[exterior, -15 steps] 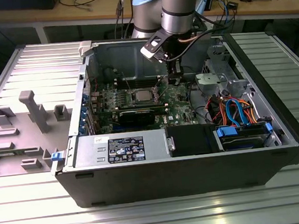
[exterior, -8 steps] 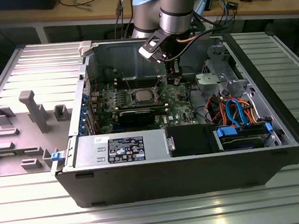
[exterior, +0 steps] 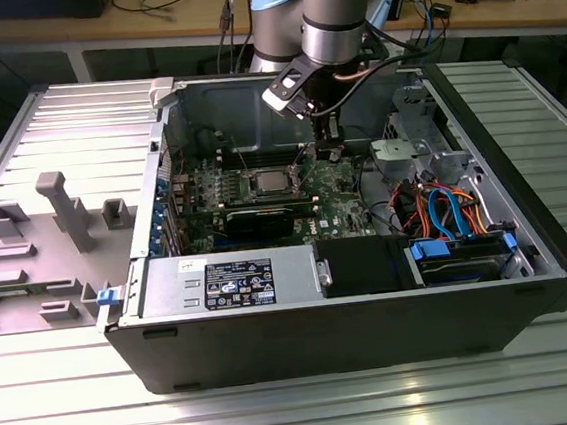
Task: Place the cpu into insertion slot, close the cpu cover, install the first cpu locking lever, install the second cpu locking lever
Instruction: 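Close the cpu cover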
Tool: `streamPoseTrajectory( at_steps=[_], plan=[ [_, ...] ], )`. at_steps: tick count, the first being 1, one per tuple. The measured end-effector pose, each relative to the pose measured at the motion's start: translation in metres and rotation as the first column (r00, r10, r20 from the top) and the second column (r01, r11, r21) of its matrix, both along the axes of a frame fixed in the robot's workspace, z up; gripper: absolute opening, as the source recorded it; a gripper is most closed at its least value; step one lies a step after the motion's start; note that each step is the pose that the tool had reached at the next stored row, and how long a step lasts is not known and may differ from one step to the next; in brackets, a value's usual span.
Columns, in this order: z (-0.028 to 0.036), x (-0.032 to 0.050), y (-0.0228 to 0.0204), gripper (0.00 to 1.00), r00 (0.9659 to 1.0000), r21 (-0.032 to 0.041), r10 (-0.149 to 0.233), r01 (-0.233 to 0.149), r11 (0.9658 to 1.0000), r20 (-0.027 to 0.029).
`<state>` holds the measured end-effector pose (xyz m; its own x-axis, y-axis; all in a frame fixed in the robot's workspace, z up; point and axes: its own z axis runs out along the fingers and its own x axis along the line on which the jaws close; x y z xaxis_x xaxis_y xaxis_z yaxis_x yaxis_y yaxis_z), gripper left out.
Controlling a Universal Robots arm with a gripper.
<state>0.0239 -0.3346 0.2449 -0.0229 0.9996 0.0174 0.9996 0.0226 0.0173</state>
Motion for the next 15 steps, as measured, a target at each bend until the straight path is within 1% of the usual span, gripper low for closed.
streamPoseTrajectory(
  at_steps=[15],
  plan=[
    [0.0000, -0.0039, 0.0000, 0.11, 1.0000, -0.0001, 0.000, 0.000, 1.0000, 0.0000]
  ],
)
